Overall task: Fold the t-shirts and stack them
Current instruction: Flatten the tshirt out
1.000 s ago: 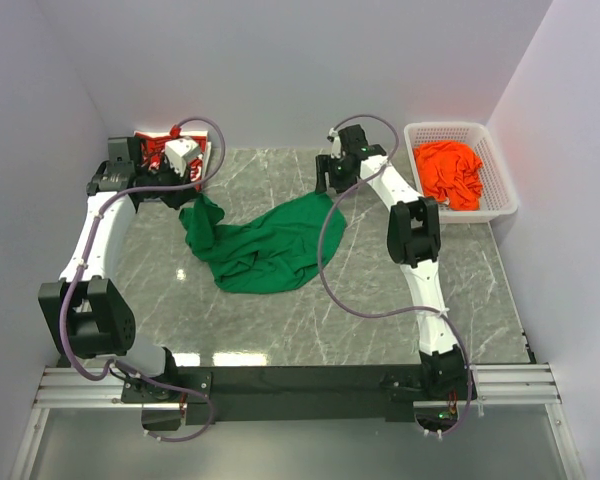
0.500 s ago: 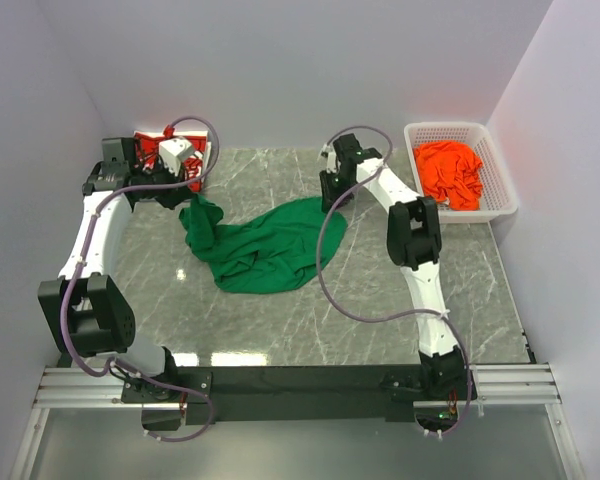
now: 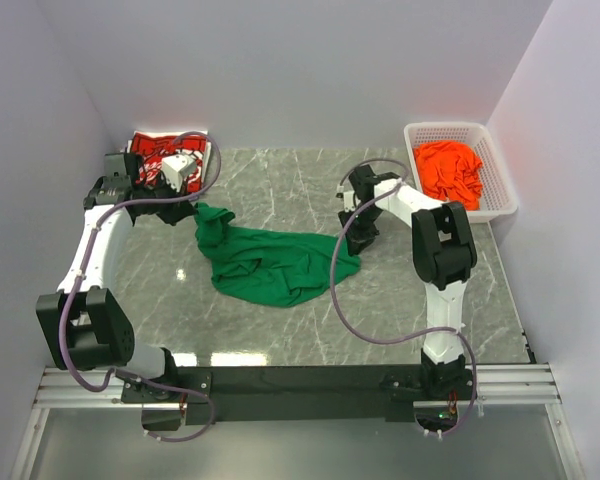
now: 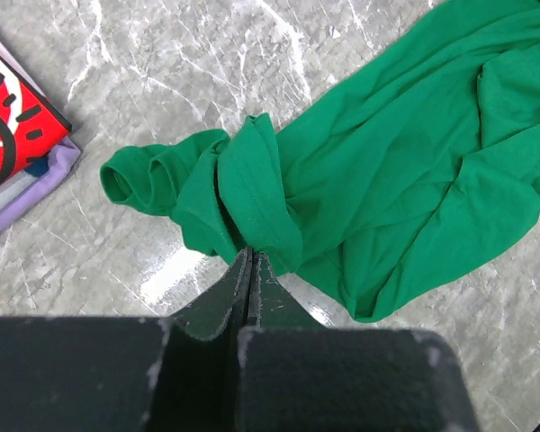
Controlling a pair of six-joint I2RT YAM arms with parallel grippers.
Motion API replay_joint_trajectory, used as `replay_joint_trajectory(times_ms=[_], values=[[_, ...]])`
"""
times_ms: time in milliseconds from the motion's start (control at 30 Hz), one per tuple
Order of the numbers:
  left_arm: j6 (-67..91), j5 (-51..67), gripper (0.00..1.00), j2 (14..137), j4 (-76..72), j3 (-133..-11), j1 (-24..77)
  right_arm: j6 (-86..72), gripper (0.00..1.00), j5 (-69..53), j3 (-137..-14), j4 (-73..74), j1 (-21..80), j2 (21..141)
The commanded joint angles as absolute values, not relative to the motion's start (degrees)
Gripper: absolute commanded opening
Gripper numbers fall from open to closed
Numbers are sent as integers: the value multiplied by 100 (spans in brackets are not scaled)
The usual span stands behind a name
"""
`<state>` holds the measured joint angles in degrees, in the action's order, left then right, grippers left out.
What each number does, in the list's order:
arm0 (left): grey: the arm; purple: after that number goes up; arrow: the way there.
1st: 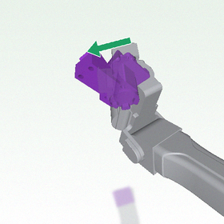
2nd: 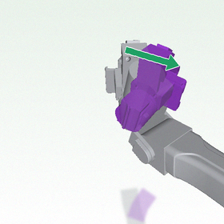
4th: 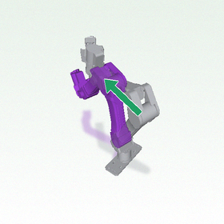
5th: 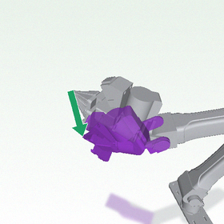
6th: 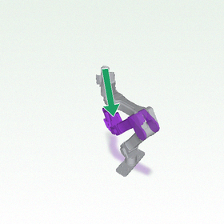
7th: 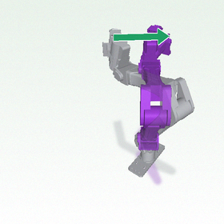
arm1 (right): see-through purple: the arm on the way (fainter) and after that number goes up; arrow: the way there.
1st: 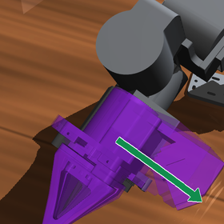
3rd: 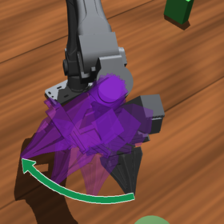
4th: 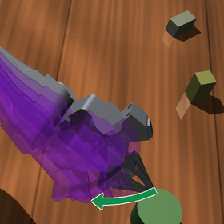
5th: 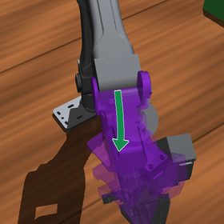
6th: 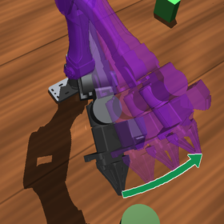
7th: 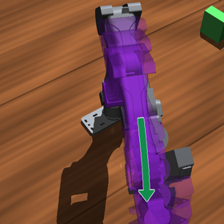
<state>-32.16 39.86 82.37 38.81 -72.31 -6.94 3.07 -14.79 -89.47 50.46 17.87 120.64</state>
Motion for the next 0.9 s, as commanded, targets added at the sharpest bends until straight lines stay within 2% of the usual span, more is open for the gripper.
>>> replay_joint_trajectory(times_ms=[0, 33, 167, 500, 600, 667, 733, 867], values=[[-3252, 4210, 0, 8209, 3850, -7295, -712, 475, 39, -1134, -9333, 4799, 1626, 11952], [-3226, 4219, 0, 8244, 3850, -7330, -712, 466, 48, -1012, -9386, 4755, 1609, 11997], [-3182, 4227, 0, 8384, 3823, -7461, -712, 466, 57, -914, -9641, 4676, 1582, 12225], [-3155, 4201, 0, 8534, 3788, -7567, -703, 510, 58, -1590, -9677, 4808, 1626, 12551], [-3103, 4201, 0, 8560, 3788, -7594, -712, 589, 52, -1669, -9466, 4781, 1652, 12507], [-3024, 4219, 0, 8595, 3788, -7655, -712, 702, 31, -1827, -9387, 4860, 1679, 12516], [-2822, 4280, 0, 8631, 3814, -7760, -703, 764, 0, -1951, -9378, 4992, 1679, 12489], [-2295, 4307, 0, 8780, 3797, -8444, -712, 922, 0, -1776, -9422, 4940, 1521, 11711]])
